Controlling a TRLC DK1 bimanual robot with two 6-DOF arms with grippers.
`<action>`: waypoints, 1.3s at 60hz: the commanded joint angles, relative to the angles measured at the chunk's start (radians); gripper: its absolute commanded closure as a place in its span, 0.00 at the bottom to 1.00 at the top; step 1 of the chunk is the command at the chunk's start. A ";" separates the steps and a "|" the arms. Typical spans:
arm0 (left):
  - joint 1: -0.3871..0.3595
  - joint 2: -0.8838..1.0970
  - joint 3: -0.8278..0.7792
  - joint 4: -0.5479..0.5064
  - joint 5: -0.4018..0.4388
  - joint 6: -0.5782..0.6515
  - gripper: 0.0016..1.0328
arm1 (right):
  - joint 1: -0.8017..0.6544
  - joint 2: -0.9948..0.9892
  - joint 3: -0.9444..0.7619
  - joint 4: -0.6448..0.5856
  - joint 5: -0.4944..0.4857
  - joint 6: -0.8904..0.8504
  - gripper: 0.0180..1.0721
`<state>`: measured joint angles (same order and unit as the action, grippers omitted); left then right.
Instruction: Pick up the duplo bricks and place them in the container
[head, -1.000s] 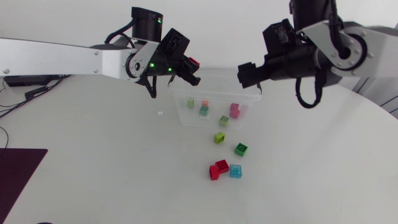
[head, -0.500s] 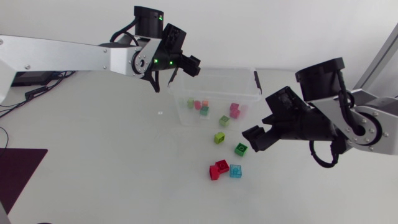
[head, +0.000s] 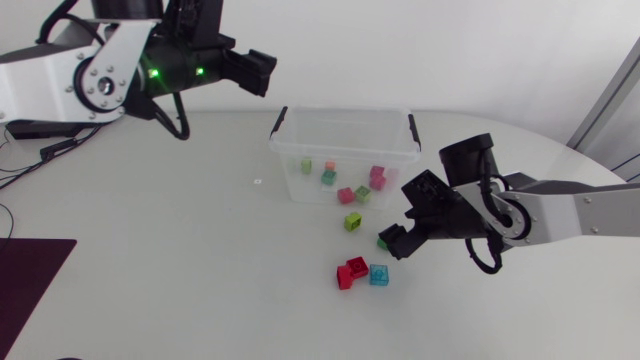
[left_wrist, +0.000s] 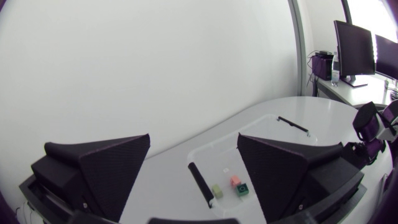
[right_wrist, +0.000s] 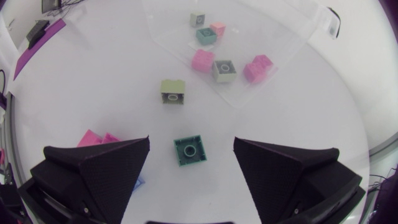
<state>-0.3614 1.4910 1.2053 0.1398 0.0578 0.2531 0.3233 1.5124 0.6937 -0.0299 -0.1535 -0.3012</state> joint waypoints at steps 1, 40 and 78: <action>0.015 -0.063 -0.087 0.006 -0.004 -0.031 0.05 | -0.013 0.043 -0.026 0.024 0.002 -0.036 0.07; 0.090 -0.299 -0.441 0.096 -0.061 -0.025 0.05 | -0.038 0.137 -0.048 0.105 -0.001 -0.081 0.67; 0.114 -0.446 -0.668 0.104 -0.059 0.015 0.05 | -0.027 -0.262 0.076 -0.199 -0.001 -0.024 0.68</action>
<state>-0.2623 1.0763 0.5716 0.2310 -0.0017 0.2539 0.2955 1.2510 0.7616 -0.2100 -0.1539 -0.3408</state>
